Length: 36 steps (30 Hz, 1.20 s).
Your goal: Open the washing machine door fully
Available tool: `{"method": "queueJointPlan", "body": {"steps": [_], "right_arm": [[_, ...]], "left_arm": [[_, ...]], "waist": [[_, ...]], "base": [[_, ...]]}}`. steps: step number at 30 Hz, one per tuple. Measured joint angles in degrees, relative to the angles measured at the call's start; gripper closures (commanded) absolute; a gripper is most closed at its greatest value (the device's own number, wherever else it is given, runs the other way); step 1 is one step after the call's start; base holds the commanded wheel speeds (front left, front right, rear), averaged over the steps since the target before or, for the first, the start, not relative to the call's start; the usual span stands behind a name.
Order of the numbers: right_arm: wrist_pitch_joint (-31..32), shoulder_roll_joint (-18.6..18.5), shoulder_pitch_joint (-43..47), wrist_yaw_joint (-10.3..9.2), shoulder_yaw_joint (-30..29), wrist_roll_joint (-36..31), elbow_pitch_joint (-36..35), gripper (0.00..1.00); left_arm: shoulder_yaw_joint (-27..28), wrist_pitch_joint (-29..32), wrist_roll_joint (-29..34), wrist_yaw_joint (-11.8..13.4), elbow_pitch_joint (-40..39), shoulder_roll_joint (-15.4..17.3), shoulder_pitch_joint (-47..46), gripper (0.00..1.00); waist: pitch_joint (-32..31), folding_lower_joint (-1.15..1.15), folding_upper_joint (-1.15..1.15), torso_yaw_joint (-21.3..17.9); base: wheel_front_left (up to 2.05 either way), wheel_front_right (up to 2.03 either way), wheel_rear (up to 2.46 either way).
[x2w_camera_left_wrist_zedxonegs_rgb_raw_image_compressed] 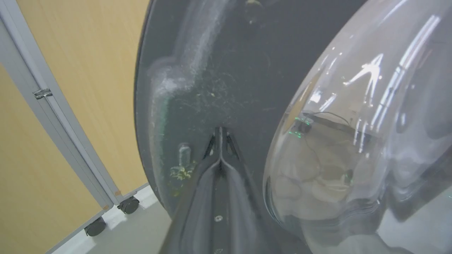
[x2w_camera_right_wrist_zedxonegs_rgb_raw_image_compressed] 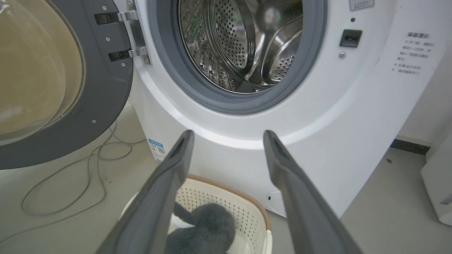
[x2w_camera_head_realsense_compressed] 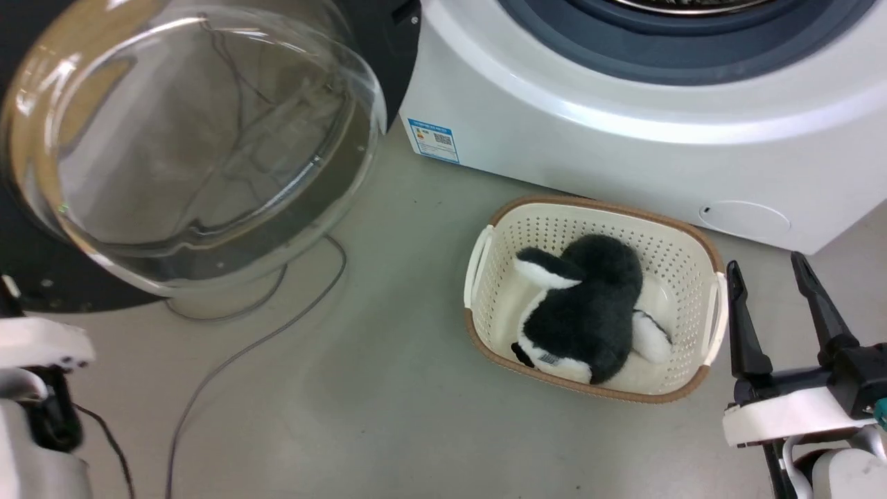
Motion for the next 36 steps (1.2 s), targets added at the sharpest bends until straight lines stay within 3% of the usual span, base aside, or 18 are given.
{"method": "queueJointPlan", "body": {"steps": [6,9,17,25,36], "right_arm": [[0.0,0.0,-0.2,0.00,-0.1,-0.7,0.0,0.00],[0.0,0.0,-0.2,0.00,-0.2,-1.0,0.0,0.00],[0.0,0.0,-1.3,0.00,-0.2,-1.1,0.0,0.00],[0.0,0.0,-1.3,0.00,-0.5,-1.5,0.5,0.00],[0.0,0.0,-1.2,0.00,-0.7,-0.1,2.0,0.00]], "left_arm": [[2.0,0.0,0.1,-1.2,6.9,3.9,-5.2,1.00],[4.3,0.0,-2.7,-2.3,11.4,4.6,-8.6,1.00],[4.6,0.0,-1.0,-2.9,17.7,8.5,-12.7,1.00],[4.8,0.0,-0.9,-3.8,22.9,9.6,-16.3,1.00],[5.5,0.0,0.0,-5.3,19.1,8.7,-14.3,1.00]], "waist": [[0.9,0.00,0.00,-1.1],[1.3,0.00,0.00,-1.4],[2.1,0.00,0.00,-2.2],[2.0,0.00,0.00,-2.4],[-2.0,0.00,0.00,-2.8]], "base": [[0.00,0.00,0.00],[0.00,0.00,0.00],[0.00,0.00,0.00],[0.00,0.00,0.00],[0.00,0.00,0.00]]}}
